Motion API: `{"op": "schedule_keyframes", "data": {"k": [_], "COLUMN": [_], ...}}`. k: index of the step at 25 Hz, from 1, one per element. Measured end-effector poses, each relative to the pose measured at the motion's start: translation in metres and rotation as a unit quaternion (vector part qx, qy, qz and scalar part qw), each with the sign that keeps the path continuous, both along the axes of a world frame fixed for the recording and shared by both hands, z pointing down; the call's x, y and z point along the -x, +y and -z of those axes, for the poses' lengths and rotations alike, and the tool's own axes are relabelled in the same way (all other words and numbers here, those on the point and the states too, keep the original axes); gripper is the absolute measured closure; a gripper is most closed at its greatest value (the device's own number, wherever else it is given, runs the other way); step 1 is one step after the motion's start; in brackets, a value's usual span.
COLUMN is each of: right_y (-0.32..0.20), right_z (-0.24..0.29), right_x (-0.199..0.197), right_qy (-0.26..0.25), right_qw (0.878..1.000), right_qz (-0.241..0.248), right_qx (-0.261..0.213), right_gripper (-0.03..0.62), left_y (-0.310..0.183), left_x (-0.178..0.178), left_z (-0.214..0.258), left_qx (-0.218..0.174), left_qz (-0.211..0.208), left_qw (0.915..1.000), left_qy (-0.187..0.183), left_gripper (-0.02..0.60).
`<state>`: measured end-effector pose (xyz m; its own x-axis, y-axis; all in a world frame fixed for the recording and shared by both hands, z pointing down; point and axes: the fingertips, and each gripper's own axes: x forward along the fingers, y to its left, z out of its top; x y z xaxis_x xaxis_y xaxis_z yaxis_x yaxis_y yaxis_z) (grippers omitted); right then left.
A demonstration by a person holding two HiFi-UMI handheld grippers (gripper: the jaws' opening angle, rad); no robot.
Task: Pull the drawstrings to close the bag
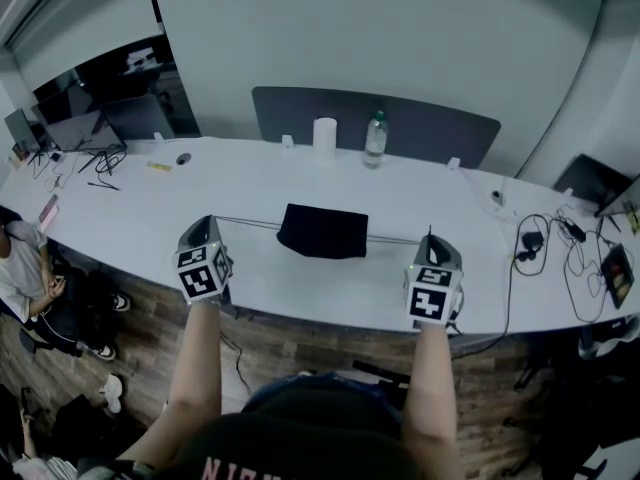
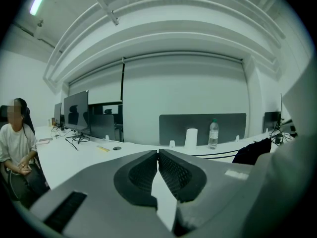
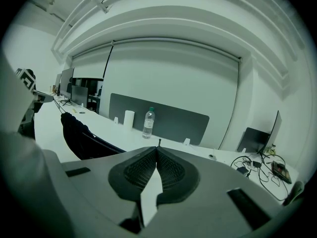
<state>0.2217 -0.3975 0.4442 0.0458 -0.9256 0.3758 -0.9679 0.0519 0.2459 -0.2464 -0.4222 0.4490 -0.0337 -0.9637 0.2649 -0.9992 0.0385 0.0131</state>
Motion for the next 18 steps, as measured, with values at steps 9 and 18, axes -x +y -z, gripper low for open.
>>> {"op": "schedule_keyframes", "data": {"k": [9, 18], "right_y": [0.000, 0.002], "right_z": [-0.001, -0.002], "right_x": [-0.007, -0.018], "right_qy": [0.006, 0.003], "right_qw": [1.000, 1.000], "right_qz": [-0.005, -0.016], "right_qx": [-0.001, -0.004], "right_gripper": [0.595, 0.595], "left_y": [0.000, 0.002], "left_x": [0.007, 0.013], "left_z": [-0.001, -0.004], "left_qx": [0.001, 0.004], "left_qz": [0.005, 0.013], "left_qw": [1.0000, 0.9999], "left_qy": [-0.003, -0.004], "left_gripper": [0.571, 0.572]}}
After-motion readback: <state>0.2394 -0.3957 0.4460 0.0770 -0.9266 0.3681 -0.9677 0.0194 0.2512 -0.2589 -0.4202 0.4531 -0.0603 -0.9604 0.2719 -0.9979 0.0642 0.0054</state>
